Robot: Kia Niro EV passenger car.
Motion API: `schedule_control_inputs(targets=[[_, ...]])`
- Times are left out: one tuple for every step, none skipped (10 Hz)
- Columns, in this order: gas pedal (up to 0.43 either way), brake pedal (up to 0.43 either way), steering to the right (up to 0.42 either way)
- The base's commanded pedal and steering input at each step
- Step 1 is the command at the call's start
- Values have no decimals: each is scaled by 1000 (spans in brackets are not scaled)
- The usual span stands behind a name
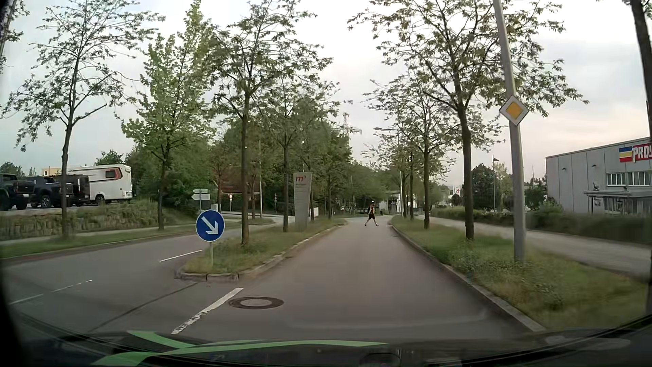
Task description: Follow the waypoints while adhering to traffic rules and regulations
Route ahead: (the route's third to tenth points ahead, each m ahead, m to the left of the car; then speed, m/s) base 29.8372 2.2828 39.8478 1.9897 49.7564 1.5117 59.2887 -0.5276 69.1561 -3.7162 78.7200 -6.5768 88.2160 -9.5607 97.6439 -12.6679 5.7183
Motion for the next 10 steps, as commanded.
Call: schedule_control_inputs(targets=[[0,0,9],[0,0,10],[0,0,10],[0,0,10],[0,0,10],[0,0,8],[0,0,5],[0,0,4],[0,0,4],[0,0,4]])
